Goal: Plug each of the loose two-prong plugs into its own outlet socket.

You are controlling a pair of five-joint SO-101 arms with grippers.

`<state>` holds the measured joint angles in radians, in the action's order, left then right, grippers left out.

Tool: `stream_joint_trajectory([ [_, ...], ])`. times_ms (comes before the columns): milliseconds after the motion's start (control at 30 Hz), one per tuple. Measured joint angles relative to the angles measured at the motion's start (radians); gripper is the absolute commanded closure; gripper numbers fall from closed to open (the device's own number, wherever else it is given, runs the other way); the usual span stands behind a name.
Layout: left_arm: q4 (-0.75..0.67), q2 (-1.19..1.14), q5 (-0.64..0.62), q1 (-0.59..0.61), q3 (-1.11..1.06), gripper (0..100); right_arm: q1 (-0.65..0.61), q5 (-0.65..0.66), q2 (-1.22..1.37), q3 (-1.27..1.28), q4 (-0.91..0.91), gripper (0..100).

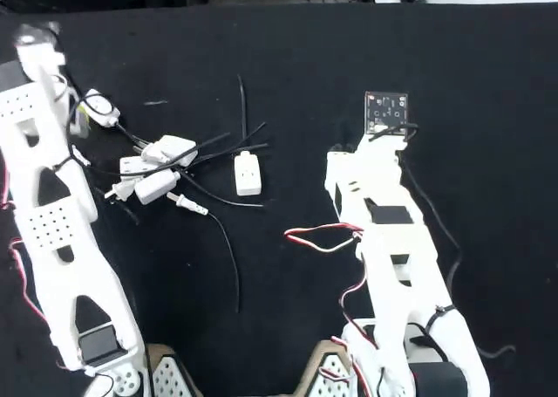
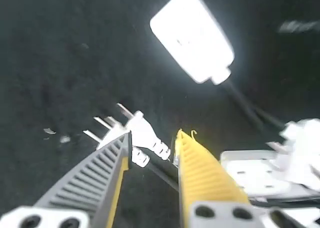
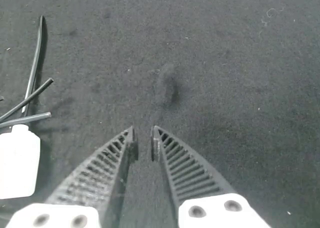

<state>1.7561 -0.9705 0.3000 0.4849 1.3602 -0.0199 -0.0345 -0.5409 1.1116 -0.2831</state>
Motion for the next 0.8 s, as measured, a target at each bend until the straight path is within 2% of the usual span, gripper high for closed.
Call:
stream_joint_trajectory([
  [100, -0.034, 0.077, -0.066, -0.037, -0.040, 84, 0.000, 0.000, 0.000, 0.000, 0.000, 94.9],
  [400, -0.400, -0.035, -0.377, -0.140, -0.060, 84, 0.000, 0.000, 0.000, 0.003, 0.000, 94.9],
  [567, -0.532, -0.130, -0.393, -0.158, -0.060, 84, 0.000, 0.000, 0.000, 0.003, 0.000, 94.9],
  [733, -0.554, -0.181, -0.391, -0.158, -0.060, 84, 0.000, 0.000, 0.000, 0.003, 0.000, 94.9],
  [800, -0.551, -0.186, -0.350, -0.158, -0.060, 84, 0.000, 0.000, 0.000, 0.003, 0.000, 94.9],
])
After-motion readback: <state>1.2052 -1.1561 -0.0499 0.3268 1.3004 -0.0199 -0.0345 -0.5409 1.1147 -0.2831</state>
